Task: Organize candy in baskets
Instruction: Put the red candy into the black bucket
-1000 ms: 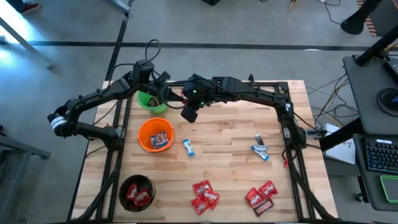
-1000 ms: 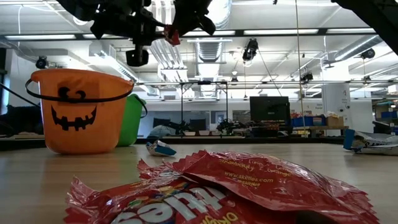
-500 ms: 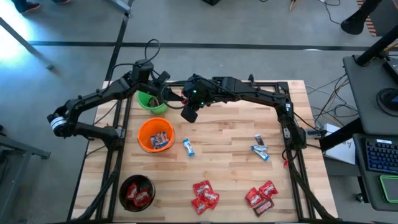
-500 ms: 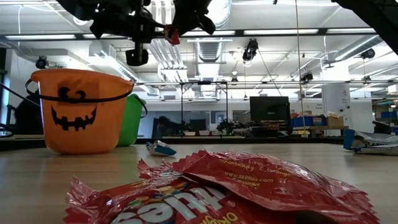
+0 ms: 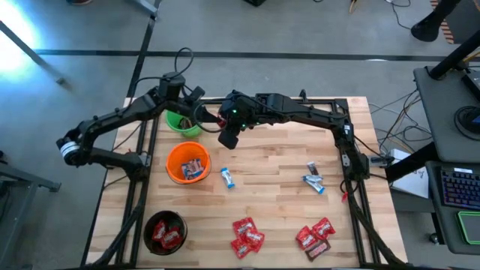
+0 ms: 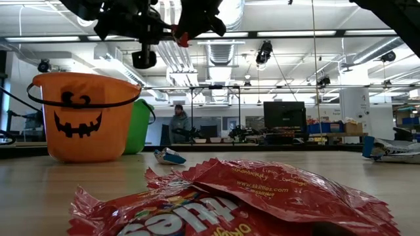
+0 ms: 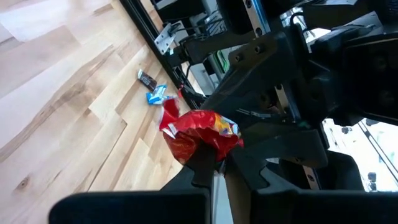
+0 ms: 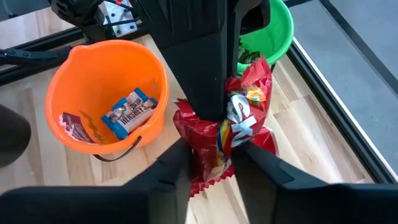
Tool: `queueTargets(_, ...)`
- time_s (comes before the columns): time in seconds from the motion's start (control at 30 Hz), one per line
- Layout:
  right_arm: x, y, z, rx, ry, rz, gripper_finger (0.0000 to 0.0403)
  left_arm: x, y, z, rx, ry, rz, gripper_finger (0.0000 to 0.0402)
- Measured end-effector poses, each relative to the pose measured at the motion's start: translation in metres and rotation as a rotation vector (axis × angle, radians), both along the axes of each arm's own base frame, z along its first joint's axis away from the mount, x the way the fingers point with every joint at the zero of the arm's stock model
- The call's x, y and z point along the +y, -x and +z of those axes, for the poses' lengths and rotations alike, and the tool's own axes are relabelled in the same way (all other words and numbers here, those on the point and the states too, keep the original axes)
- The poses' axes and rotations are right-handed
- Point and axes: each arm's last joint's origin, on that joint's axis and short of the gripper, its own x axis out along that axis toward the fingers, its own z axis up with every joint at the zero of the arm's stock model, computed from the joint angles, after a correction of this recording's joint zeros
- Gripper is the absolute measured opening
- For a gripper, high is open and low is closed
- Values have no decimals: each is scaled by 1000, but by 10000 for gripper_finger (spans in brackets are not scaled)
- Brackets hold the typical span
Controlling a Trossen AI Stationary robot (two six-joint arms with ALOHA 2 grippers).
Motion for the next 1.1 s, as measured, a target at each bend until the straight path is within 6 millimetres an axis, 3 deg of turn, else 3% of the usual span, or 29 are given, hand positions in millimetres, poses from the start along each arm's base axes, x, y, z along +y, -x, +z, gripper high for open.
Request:
queueTargets(0.5, 0, 0, 0, 7, 18, 5, 210, 2, 14, 8, -27, -27, 8, 1)
queueTargets(0.77, -1, 1, -1, 19, 16, -2, 226, 3, 41, 13, 1, -64, 37, 1)
queueTargets(1.1, -1, 10, -8, 120, -8, -80, 224, -14, 83, 26, 28, -135, 103, 1)
